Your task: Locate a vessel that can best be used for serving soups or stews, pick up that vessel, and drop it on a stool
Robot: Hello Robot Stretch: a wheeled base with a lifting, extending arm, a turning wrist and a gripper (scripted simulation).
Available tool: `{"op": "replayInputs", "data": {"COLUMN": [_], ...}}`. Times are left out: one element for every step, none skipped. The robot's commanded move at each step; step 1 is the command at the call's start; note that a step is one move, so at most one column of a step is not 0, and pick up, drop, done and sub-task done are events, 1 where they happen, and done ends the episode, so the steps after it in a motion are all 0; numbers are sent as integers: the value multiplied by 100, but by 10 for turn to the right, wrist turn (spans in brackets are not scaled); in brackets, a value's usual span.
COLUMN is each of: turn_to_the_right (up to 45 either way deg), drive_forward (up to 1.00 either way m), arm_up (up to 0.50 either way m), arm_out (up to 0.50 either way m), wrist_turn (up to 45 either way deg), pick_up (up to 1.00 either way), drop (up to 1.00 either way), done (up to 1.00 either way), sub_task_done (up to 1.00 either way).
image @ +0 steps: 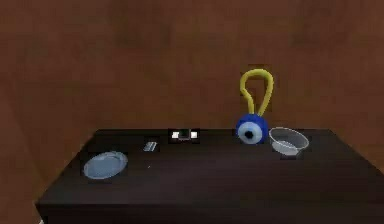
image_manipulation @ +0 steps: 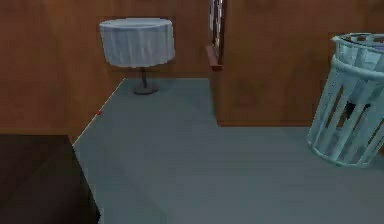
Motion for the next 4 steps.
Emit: {"op": "replayInputs", "data": {"turn_to_the_right": [-450, -450, -450, -90], "drive_forward": [0, 0, 0, 0], "arm_up": [0, 0, 0, 0], "arm_out": [0, 0, 0, 0], "wrist_turn": [0, 0, 0, 0], "pick_up": [0, 0, 0, 0], "drop": [0, 0, 0, 0], "done": [0, 0, 0, 0], "sub_task_done": [0, 0, 0, 0]}}
